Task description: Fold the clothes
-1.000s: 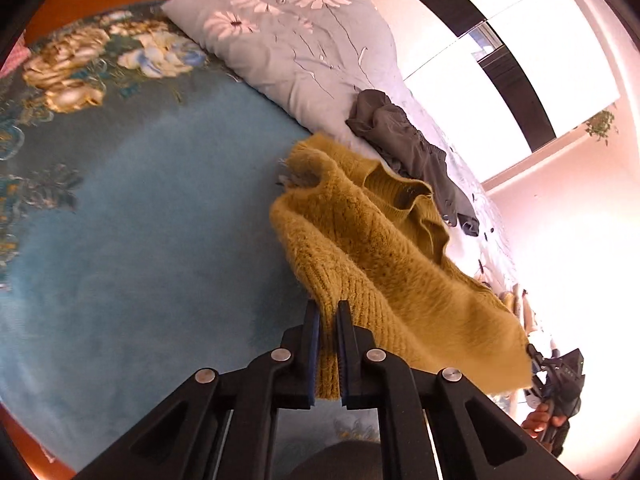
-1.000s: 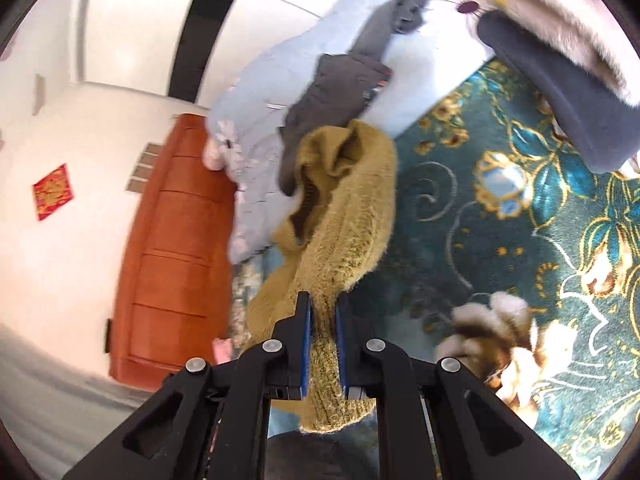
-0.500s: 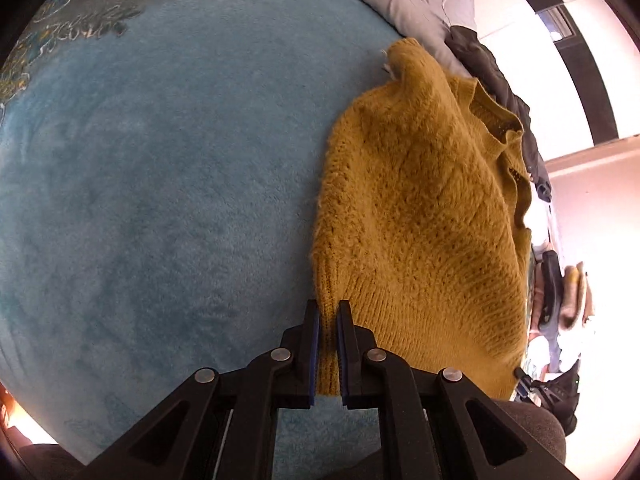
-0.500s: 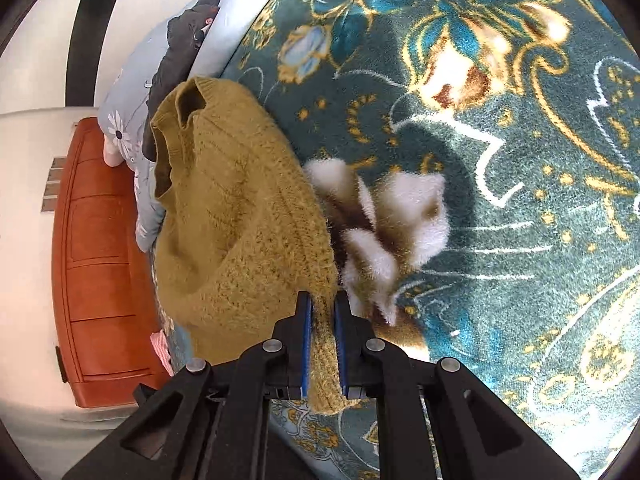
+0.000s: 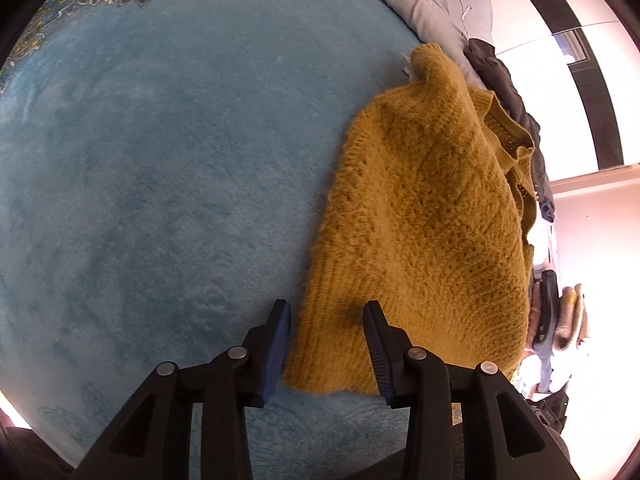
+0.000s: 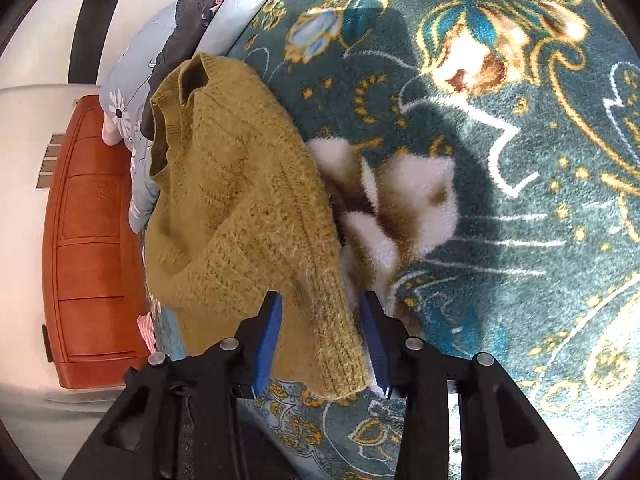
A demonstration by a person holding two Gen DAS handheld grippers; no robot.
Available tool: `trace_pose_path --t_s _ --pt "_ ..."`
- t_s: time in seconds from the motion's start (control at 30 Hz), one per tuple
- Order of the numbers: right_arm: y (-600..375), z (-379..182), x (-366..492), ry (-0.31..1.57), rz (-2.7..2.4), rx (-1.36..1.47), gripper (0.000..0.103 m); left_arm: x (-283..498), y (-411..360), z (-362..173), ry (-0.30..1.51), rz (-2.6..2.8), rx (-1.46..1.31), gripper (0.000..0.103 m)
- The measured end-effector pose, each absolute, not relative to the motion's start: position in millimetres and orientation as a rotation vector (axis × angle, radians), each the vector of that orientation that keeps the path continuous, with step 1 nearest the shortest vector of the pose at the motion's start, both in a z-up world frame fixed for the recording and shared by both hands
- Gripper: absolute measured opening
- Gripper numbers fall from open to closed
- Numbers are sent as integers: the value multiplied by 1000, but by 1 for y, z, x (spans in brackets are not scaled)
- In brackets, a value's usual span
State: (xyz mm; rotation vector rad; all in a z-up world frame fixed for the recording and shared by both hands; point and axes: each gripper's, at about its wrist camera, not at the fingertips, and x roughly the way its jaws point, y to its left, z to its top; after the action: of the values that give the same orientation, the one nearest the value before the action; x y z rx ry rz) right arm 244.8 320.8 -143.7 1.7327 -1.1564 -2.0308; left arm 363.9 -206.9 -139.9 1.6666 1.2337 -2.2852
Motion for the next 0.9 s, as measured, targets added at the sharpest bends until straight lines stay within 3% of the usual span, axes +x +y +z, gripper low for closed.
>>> trace_pose_path --t_s 0.1,0.17,0.2,0.27,0.43,0.63,0.9 --pt "316 -144 245 -1154 -2030 1736 42 367 -203 -135 1191 -2287 1678 34" --pt "314 -143 246 -1157 -2037 1738 41 372 -200 -131 1163 -2286 1679 11" --pt "313 -142 246 -1160 -2037 1738 40 373 -200 -129 1151 -2295 1672 11" --pt "310 -140 247 -1158 -2038 1740 16 374 -198 -123 1135 -2312 1650 9" --pt "309 -126 255 -1152 -2041 1697 15 395 -203 -105 1151 -2316 1587 8" --pt "313 -108 275 -1102 -2035 1655 14 417 -190 -81 978 -2331 1632 8" --pt "323 -117 288 -1073 -2001 1704 14 388 -190 -91 1106 -2368 1579 11"
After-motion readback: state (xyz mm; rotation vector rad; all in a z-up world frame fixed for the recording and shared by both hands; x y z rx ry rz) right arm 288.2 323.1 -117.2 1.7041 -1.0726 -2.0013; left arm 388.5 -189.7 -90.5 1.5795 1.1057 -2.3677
